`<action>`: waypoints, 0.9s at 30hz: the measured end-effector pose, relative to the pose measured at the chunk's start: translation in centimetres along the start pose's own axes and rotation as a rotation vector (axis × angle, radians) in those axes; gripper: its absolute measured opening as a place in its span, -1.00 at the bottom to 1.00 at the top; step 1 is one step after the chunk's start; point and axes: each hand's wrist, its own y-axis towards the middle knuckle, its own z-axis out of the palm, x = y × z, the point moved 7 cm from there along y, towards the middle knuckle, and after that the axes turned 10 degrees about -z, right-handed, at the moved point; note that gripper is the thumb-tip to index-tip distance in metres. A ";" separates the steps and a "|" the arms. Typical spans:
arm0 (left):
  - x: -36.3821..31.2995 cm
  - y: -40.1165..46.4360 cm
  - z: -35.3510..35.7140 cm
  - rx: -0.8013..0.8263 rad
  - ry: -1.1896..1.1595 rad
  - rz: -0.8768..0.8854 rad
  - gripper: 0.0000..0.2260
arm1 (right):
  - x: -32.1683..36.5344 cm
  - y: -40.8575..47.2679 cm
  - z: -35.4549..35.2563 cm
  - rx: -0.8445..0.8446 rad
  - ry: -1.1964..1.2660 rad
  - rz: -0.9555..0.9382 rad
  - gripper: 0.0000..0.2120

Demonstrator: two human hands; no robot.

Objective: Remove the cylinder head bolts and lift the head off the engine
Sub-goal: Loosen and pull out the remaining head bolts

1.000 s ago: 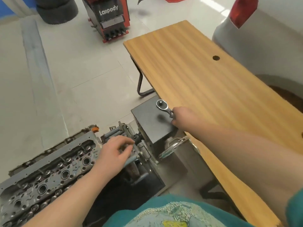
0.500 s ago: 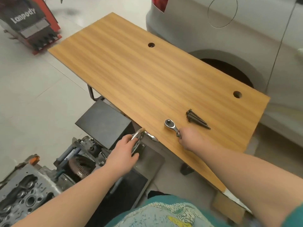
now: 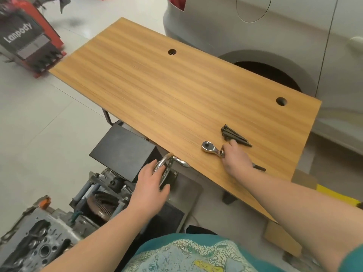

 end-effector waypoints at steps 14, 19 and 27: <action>-14.0 -2.8 -6.4 -0.021 -0.254 0.210 -0.93 | 12.8 -6.3 -12.4 -0.449 2.182 0.354 -0.69; -15.1 -3.2 -7.3 -0.012 -0.275 0.191 -0.81 | 13.8 -7.3 -12.2 -0.473 2.234 0.296 -0.62; -16.2 -3.9 -7.5 -0.139 -0.296 0.135 -0.61 | 10.7 -8.4 -16.7 -0.852 1.858 0.279 -0.58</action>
